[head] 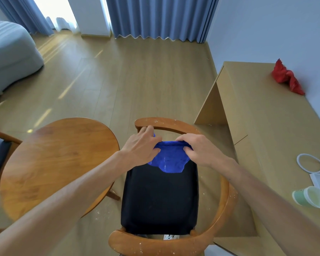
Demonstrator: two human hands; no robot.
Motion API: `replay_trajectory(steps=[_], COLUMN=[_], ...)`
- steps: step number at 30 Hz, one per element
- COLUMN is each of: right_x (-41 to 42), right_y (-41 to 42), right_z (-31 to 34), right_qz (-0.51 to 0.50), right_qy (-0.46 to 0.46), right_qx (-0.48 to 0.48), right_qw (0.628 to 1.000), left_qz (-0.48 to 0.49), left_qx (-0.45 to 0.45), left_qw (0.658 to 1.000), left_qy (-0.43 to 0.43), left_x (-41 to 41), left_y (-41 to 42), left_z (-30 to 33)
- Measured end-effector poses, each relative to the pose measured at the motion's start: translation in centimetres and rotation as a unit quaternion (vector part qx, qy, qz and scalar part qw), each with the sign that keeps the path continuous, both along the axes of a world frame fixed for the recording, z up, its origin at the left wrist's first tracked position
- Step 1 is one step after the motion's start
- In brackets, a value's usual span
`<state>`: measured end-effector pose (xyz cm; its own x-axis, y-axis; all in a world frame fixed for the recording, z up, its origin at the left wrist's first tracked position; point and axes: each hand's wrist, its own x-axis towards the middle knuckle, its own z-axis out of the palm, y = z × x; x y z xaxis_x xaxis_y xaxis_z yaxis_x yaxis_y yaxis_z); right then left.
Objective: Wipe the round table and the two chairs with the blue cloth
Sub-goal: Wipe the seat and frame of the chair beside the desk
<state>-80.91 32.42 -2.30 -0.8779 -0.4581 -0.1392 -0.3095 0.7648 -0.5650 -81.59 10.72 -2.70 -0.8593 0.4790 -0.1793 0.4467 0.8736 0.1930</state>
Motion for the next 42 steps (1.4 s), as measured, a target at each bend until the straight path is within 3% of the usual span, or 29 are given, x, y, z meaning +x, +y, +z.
replay_trajectory(steps=[3,6,8,11,15,19,21,23,25,29,30,33,42], right_x=[0.2,0.2,0.3,0.9,1.5,1.1,1.1,0.9,0.6,0.3,0.3,0.4,2.6], right_y=[-0.3,-1.0,-1.3,-2.0,-3.4,-3.6,-3.4,-2.9,-2.1,-0.3,0.0,0.6,0.4], right_z=[0.0,0.0,-0.2,-0.6,-0.9,-0.6,-0.9,-1.2,-1.1,-0.6,-0.5,-0.6,-6.4], right_qz=[-0.028,-0.054,-0.076,-0.108,-0.132,-0.119,-0.101,-0.104,-0.107,-0.102,-0.096,-0.082,-0.052], right_qy=[-0.015,-0.015,-0.019,-0.034,-0.084,-0.121,-0.088,-0.054,-0.05,-0.074,-0.08,-0.101,-0.117], right_qx=[-0.015,-0.016,-0.017,-0.042,-0.099,-0.097,-0.042,-0.036,-0.058,-0.113,-0.123,-0.153,-0.056], right_qw=[0.999,0.998,0.997,0.993,0.983,0.981,0.99,0.992,0.991,0.986,0.984,0.98,0.99], left_qz=[-0.011,0.005,0.045,0.146,0.279,0.397,0.415,0.393,0.35,0.205,0.156,0.102,0.171], left_qx=[-0.039,-0.054,-0.024,0.093,0.241,0.332,0.377,0.407,0.406,0.284,0.262,0.293,0.342], left_qw=[0.996,0.997,0.999,0.983,0.916,0.816,0.769,0.751,0.774,0.912,0.932,0.932,0.902], left_qy=[0.074,0.055,0.014,-0.067,-0.158,-0.255,-0.308,-0.339,-0.336,-0.214,-0.198,-0.189,-0.2], left_x=[-0.2,-0.2,-0.1,-0.1,-0.3,-0.9,-0.9,-0.8,-0.8,-0.5,-0.3,0.2,2.4], left_y=[0.0,0.5,0.9,1.6,3.2,3.7,3.7,3.6,3.0,1.1,0.8,1.0,1.9], left_z=[-0.5,-0.9,-1.0,-1.0,-0.4,0.0,0.1,0.3,0.1,-1.4,-1.9,-3.1,-8.8])
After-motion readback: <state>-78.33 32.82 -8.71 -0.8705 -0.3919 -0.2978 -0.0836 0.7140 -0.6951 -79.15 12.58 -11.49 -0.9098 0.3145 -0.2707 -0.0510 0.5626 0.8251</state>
